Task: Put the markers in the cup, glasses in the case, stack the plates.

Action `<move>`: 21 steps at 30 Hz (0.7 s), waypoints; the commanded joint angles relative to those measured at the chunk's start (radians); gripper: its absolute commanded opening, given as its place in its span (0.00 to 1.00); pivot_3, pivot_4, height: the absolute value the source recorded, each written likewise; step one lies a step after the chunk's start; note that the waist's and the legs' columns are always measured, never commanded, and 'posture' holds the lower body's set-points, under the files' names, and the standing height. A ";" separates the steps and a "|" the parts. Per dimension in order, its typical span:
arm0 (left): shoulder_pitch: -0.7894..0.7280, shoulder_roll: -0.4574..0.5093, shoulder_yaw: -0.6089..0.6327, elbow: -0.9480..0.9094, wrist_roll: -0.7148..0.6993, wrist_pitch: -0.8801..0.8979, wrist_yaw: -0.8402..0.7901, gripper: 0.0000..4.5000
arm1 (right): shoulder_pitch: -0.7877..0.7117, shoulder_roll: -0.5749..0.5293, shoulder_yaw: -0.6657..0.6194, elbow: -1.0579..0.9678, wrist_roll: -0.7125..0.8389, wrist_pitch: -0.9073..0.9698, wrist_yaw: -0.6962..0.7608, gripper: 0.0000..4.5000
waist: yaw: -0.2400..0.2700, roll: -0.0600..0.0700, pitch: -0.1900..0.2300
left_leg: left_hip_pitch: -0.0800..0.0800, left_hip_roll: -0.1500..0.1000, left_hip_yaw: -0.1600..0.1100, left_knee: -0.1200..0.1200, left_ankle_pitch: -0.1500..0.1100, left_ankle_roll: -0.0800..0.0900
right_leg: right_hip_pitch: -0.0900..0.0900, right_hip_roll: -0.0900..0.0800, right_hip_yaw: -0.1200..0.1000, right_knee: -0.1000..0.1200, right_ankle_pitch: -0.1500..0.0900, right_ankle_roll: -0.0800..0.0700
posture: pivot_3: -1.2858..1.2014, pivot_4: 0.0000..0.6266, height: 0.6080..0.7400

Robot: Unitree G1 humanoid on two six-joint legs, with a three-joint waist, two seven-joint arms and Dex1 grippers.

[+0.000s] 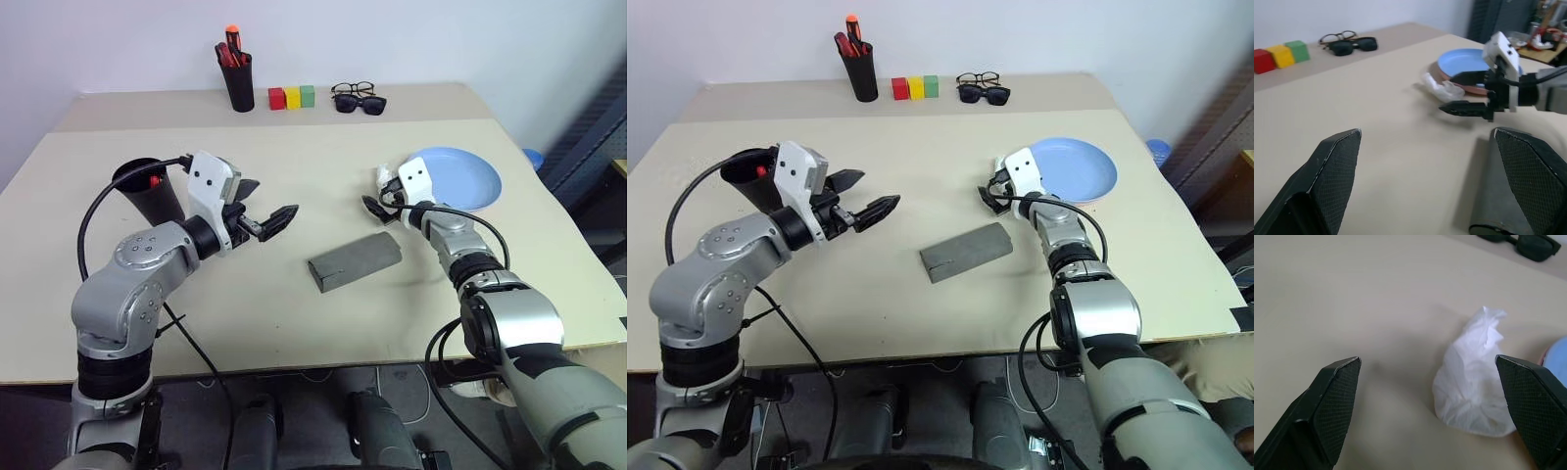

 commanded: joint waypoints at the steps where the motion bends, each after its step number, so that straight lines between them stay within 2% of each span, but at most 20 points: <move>1: 0.000 0.016 0.038 -0.063 -0.033 0.019 0.029 1.00 | -0.009 0.007 -0.013 -0.005 -0.004 0.005 -0.013 1.00 | 0.000 0.000 0.000 | 0.000 0.000 0.000 0.000 0.000 0.000 | 0.000 0.000 0.000 0.000 0.000 0.000 | 0.52 0.24 1.00; 17: 0.024 0.022 0.064 -0.147 -0.100 0.075 0.143 1.00 | 0.018 0.021 -0.067 0.009 0.003 0.077 -0.062 1.00 | 0.000 0.000 0.000 | 0.000 0.000 0.000 0.000 0.000 0.000 | 0.000 0.000 0.000 0.000 -0.001 -0.001 | 0.52 0.24 1.00; 19: 0.031 0.020 0.069 -0.161 -0.107 0.084 0.160 1.00 | 0.020 0.022 -0.076 0.011 0.002 0.084 -0.085 0.88 | 0.000 0.000 0.000 | 0.000 0.000 0.000 0.000 0.000 0.000 | 0.000 0.000 0.000 0.000 -0.001 -0.001 | 0.52 0.24 1.00; 21: 0.037 0.019 0.072 -0.173 -0.114 0.092 0.176 1.00 | 0.019 0.021 -0.082 0.013 0.000 0.090 -0.109 0.70 | 0.000 0.000 0.000 | 0.000 0.000 0.000 0.000 0.000 0.000 | 0.000 0.000 0.000 0.000 -0.001 -0.002 | 0.52 0.24 1.00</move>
